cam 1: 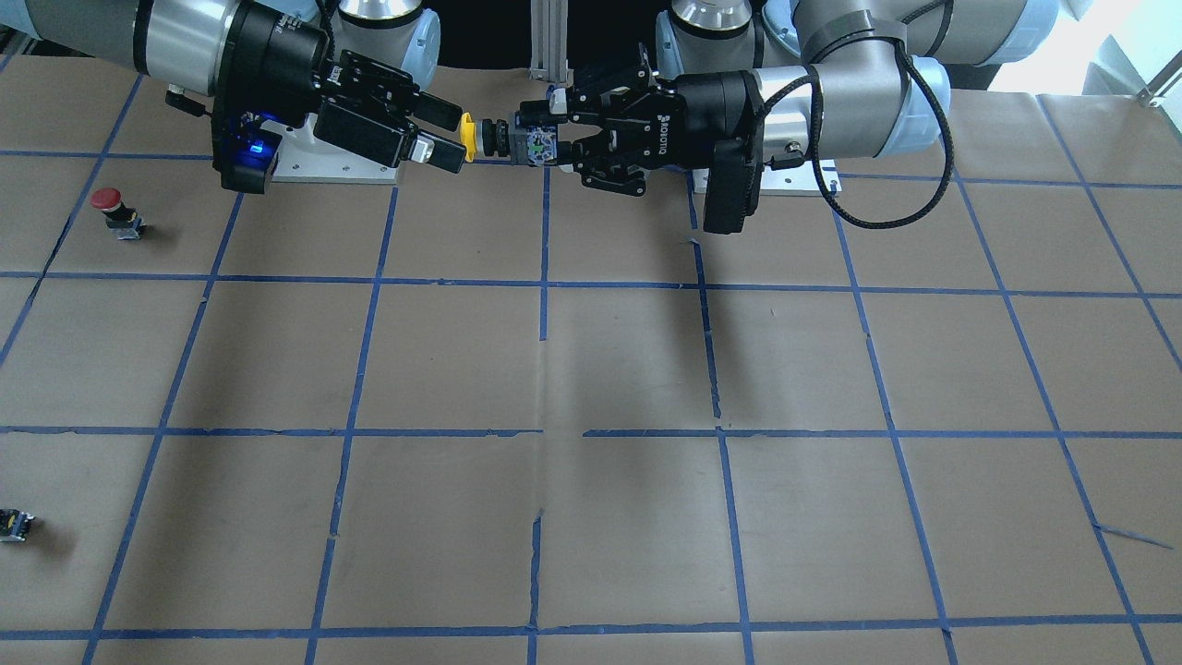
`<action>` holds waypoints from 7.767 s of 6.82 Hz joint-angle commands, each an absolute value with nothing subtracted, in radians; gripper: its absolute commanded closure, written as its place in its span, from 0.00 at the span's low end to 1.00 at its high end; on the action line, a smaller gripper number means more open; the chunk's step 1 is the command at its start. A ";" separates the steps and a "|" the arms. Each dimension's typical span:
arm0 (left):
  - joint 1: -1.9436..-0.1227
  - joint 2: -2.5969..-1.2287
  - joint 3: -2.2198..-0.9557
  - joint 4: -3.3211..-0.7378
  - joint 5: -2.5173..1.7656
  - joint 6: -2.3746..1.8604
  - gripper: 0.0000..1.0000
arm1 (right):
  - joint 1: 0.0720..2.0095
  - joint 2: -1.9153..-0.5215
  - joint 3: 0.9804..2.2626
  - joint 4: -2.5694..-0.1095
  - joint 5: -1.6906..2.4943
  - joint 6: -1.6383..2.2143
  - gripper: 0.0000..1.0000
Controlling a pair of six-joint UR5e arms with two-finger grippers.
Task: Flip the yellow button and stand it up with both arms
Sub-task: 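Close the right gripper on the yellow cap held by the left gripper, then open the left gripper and withdraw it while the right gripper pulls the button away, then carry the button with the right gripper toward the far side of the table, then lower the button upright onto the table and open the right gripper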
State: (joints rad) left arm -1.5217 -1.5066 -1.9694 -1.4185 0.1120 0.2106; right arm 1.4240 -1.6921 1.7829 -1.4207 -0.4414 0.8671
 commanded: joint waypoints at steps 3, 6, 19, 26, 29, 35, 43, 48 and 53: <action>-1.522 -1.508 -1.968 -1.417 0.114 0.212 0.93 | 1.424 -1.684 1.792 -1.413 -0.423 0.871 0.17; -1.522 -1.503 -1.967 -1.416 0.118 0.212 0.93 | 1.424 -1.695 1.793 -1.410 -0.425 0.870 0.63; -1.427 -1.526 -1.942 -1.311 0.673 0.141 0.08 | 1.307 -1.700 1.750 -1.437 -0.847 0.587 0.84; -1.501 -1.611 -1.499 -1.609 1.551 0.183 0.00 | 1.188 -1.697 1.819 -1.508 -1.424 -0.511 0.84; -1.522 -1.594 -1.479 -1.657 1.618 0.126 0.00 | 0.984 -1.695 1.900 -1.673 -1.428 -0.945 0.84; -1.485 -1.585 -1.471 -1.648 1.518 0.101 0.00 | 0.666 -1.620 2.131 -2.097 -1.283 -1.785 0.84; -1.466 -1.566 -1.499 -1.647 1.580 0.106 0.00 | 0.565 -1.394 2.125 -2.194 -1.101 -2.227 0.74; -1.462 -1.565 -1.502 -1.646 1.580 0.106 0.00 | 0.569 -1.439 2.109 -2.178 -1.187 -1.899 0.00; -1.462 -1.566 -1.502 -1.641 1.577 0.106 0.00 | 0.754 -1.754 2.069 -1.890 -1.429 -1.079 0.00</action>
State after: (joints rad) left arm -1.4618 -1.5646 -1.5017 -1.6441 1.5784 0.1064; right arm 0.6699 -1.6839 2.0761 -1.9330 -1.3551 -1.2890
